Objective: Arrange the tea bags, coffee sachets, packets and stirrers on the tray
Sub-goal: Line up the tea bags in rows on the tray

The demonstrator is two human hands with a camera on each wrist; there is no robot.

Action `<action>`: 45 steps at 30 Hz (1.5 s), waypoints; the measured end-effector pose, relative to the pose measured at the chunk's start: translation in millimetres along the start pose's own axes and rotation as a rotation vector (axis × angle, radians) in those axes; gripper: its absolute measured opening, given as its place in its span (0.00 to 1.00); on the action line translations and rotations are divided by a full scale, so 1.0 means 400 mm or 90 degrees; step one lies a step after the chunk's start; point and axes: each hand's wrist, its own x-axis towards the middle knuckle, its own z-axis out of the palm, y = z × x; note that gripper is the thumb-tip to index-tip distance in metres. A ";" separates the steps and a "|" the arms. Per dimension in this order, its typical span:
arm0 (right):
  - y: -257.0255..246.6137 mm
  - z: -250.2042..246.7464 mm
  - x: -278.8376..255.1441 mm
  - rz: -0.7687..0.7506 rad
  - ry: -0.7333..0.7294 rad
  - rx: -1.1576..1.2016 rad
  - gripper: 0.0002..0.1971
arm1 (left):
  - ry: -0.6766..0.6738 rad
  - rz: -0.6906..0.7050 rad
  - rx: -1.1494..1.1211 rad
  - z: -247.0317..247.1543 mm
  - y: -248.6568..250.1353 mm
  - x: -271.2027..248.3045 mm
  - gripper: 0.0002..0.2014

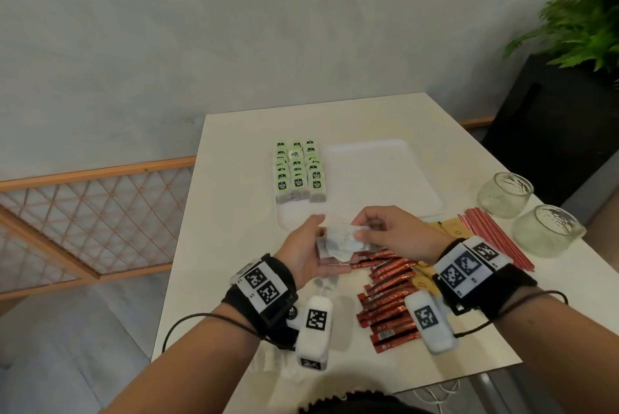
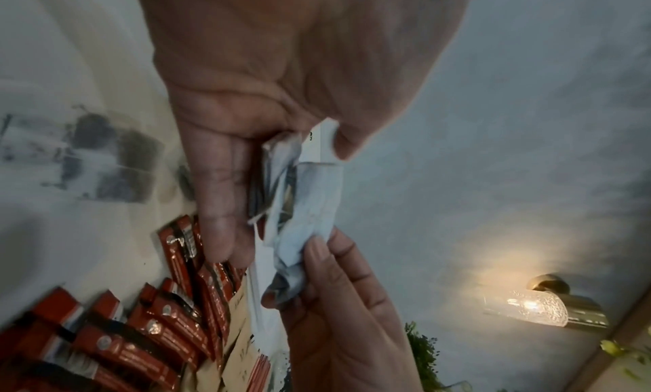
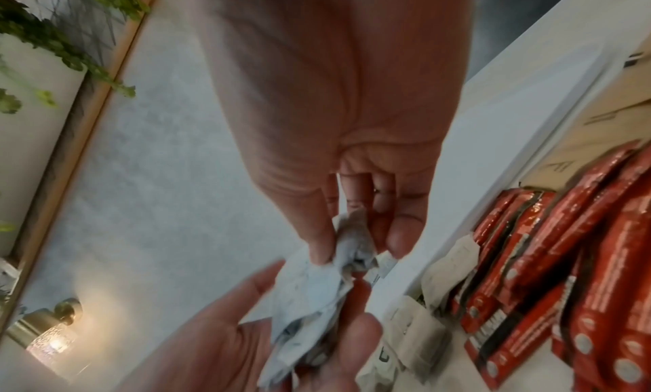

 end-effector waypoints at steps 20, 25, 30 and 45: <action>0.008 -0.017 0.017 0.022 0.202 -0.032 0.04 | 0.151 0.149 0.139 -0.031 -0.022 0.025 0.09; 0.007 0.001 0.037 -0.006 0.284 -0.086 0.05 | 0.173 0.175 0.162 0.008 -0.031 0.046 0.06; 0.012 0.031 0.048 -0.055 0.245 -0.110 0.04 | 0.133 0.197 0.053 0.036 -0.014 0.065 0.10; 0.013 0.018 0.138 -0.098 0.263 -0.077 0.10 | 0.229 0.307 0.276 -0.055 0.055 0.132 0.10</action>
